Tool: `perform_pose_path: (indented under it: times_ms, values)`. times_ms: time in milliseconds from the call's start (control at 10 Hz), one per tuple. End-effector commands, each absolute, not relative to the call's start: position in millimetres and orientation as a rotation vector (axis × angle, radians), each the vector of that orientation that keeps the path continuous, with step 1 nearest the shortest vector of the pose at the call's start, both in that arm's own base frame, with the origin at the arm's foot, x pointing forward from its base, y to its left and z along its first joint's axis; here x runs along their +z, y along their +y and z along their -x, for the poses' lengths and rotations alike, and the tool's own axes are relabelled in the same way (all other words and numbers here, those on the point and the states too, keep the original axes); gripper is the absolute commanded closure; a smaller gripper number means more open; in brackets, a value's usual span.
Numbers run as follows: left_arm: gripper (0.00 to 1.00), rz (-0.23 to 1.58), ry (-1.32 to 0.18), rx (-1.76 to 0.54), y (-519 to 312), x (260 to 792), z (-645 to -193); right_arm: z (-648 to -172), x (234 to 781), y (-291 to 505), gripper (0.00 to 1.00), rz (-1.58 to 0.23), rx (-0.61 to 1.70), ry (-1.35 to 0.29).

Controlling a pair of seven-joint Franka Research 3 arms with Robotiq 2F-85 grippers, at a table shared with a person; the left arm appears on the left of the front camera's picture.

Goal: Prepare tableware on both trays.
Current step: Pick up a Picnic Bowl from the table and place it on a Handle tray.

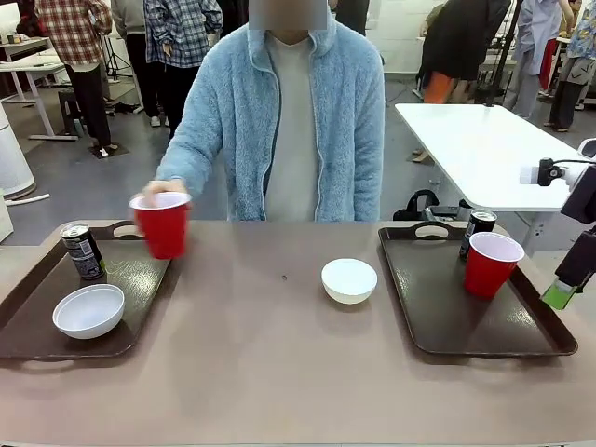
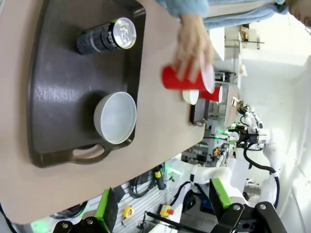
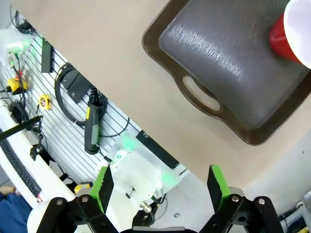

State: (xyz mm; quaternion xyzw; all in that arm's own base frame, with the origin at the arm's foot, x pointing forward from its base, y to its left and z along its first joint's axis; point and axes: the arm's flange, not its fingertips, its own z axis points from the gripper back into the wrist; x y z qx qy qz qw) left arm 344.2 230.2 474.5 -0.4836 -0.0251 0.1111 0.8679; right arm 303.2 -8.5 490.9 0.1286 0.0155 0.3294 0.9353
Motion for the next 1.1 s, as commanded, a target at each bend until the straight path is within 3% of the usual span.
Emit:
perform_pose_path:
  times_ms: [0,200,600,1000]
  values:
    - [0.0,1.0,-0.049,0.23,231.8,475.9,-342.8,-300.1,494.1,-11.8,0.0,-0.273,0.671,0.028]
    - [0.0,1.0,-0.049,0.23,231.8,475.9,-342.8,-302.0,493.4,-9.4,0.0,-0.263,0.673,0.025]
    - [0.0,1.0,-0.049,0.23,231.8,475.9,-342.8,-354.4,484.4,108.4,0.0,0.019,0.579,0.029]
    - [0.0,1.0,-0.049,0.23,231.8,475.9,-342.8,-409.8,460.4,183.9,0.0,0.021,0.538,-0.011]
